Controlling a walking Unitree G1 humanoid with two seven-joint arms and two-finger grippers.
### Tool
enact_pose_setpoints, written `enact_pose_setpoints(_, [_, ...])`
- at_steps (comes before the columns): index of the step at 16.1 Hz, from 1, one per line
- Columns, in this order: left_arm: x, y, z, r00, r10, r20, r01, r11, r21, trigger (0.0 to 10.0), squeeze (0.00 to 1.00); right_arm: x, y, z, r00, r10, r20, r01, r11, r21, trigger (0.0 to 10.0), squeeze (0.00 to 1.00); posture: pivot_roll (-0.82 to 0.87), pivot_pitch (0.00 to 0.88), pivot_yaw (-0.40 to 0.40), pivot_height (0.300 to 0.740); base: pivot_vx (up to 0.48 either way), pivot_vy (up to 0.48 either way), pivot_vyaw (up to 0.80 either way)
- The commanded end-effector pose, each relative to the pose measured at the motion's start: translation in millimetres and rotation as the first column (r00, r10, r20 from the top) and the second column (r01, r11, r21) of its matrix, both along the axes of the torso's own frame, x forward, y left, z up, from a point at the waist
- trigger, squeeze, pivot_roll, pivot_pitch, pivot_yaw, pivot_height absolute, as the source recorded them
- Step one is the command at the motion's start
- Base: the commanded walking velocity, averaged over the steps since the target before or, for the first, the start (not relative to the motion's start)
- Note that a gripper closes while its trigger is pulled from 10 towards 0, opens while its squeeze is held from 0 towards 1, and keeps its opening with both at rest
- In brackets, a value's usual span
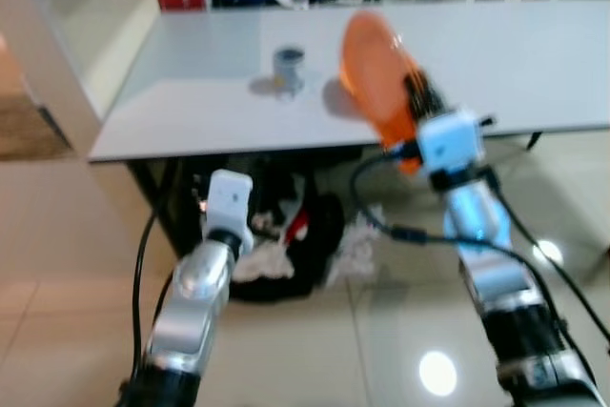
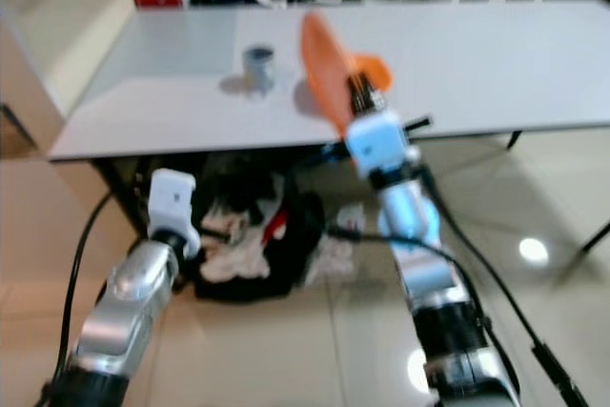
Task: Setting the table
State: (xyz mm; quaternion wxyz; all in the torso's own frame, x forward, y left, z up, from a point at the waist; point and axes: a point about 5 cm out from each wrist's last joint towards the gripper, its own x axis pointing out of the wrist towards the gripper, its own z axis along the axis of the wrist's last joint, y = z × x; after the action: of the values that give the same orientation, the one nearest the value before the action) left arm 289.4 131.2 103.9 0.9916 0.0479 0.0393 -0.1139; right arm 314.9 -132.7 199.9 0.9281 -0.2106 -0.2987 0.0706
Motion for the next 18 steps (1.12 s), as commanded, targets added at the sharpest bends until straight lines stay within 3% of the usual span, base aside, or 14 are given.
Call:
enact_pose_setpoints(1, [1.3,7.2,3,1.000,0.014,0.014,-0.015,1.000,0.016,10.0,0.00,-2.7,9.4,10,0.998,0.041,0.050,-0.041,0.999,0.002,0.0,0.00,-0.03,0.000,0.034,0.740,0.274,-0.390,0.00])
enact_pose_setpoints(7, [-1.0,11.9,2,0.999,0.032,0.009,-0.032,0.999,0.020,10.0,0.00,-17.8,-28.2,-19,0.997,-0.052,-0.051,0.051,0.998,-0.034,0.0,0.00,-0.04,0.000,0.035,0.740,0.279,-0.387,0.00])
enact_pose_setpoints(9, [-2.7,14.9,3,0.999,0.037,0.013,-0.038,0.999,0.018,10.0,0.00,-29.0,-58.6,-27,0.985,-0.151,-0.087,0.151,0.988,-0.016,0.0,0.00,-0.04,0.000,0.033,0.740,0.277,-0.388,0.00])
enact_pose_setpoints(11, [-8.8,22.7,6,0.998,0.059,0.017,-0.059,0.998,0.017,10.0,0.00,-53.9,-90.7,-57,0.938,-0.257,-0.231,0.266,0.964,0.007,0.0,0.00,-0.06,0.000,0.032,0.740,0.277,-0.386,0.00])
enact_pose_setpoints(14, [-13.9,32.9,6,0.994,0.110,0.011,-0.110,0.994,-0.012,10.0,0.00,-67.4,-82.2,-77,0.919,-0.212,-0.333,0.247,0.967,0.065,0.0,0.00,-0.06,0.000,0.031,0.740,0.277,-0.387,0.00])
enact_pose_setpoints(16, [-15.0,34.1,6,0.992,0.123,0.010,-0.123,0.992,-0.012,10.0,0.00,-67.5,-77.0,-77,0.921,-0.183,-0.344,0.224,0.971,0.083,0.0,0.00,-0.05,0.000,0.026,0.740,0.281,-0.386,0.00])
enact_pose_setpoints(17, [-15.6,34.9,7,0.989,0.144,0.017,-0.144,0.989,-0.016,10.0,0.00,-59.6,-64.4,-74,0.932,-0.122,-0.340,0.156,0.985,0.076,0.0,0.00,-0.04,0.000,0.018,0.740,0.281,-0.386,0.00])
enact_pose_setpoints(18, [-15.7,34.9,7,0.989,0.148,0.020,-0.148,0.989,-0.015,10.0,0.00,-57.6,-62.2,-73,0.934,-0.112,-0.340,0.145,0.987,0.074,0.0,0.00,-0.04,0.000,0.018,0.740,0.281,-0.386,0.00])
